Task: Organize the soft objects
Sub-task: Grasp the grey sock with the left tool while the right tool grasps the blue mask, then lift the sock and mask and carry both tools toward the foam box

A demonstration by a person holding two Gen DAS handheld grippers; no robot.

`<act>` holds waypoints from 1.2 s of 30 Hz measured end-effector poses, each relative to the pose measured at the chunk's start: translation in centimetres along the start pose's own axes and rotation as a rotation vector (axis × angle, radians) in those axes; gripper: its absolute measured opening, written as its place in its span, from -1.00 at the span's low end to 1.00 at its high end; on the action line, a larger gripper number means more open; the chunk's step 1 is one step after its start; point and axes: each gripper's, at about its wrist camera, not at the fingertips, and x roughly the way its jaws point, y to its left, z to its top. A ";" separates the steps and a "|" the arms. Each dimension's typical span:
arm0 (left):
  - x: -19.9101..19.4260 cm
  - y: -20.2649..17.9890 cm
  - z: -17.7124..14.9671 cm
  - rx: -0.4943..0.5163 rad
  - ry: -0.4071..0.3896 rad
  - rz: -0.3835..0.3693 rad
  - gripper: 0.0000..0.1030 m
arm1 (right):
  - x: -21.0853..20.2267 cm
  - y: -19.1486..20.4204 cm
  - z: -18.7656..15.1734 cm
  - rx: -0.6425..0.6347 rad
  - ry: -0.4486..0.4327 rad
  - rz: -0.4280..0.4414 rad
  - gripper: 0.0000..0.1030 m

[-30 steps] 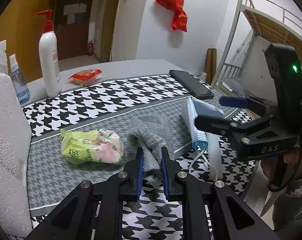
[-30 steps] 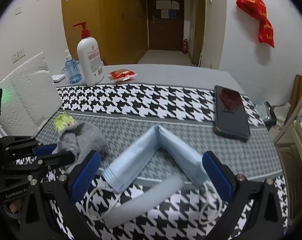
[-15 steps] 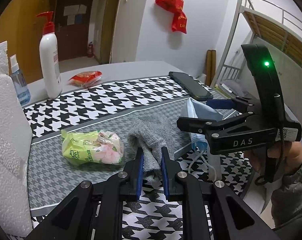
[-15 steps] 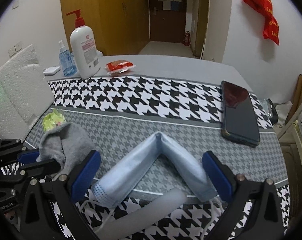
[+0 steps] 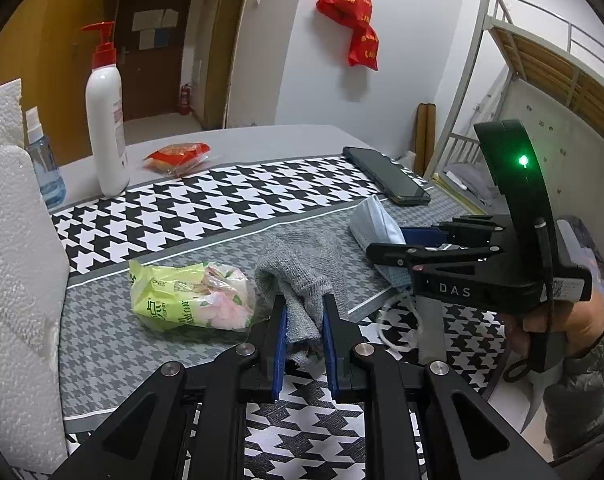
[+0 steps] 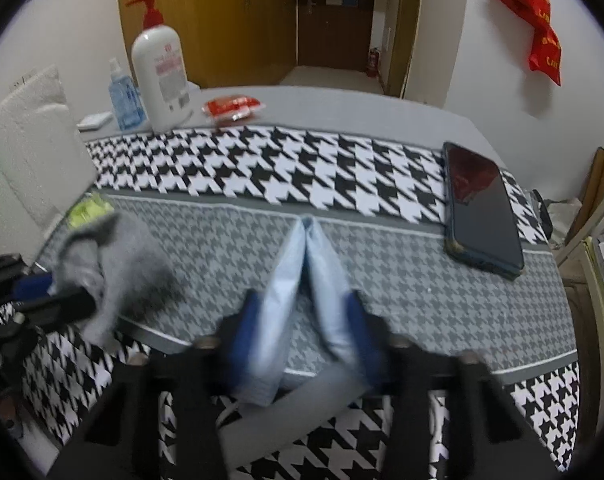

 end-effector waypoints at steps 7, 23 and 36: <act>-0.4 -0.1 -0.1 -0.001 -0.012 0.003 -0.67 | -0.9 -0.1 -0.2 0.008 -0.024 0.024 -0.50; -2.7 -0.9 0.6 0.032 -0.120 -0.015 -0.67 | -5.7 0.3 -0.3 0.068 -0.148 0.057 -0.65; -6.5 -2.1 1.7 0.062 -0.211 0.013 -0.67 | -11.0 1.1 -0.8 0.062 -0.257 0.054 -0.70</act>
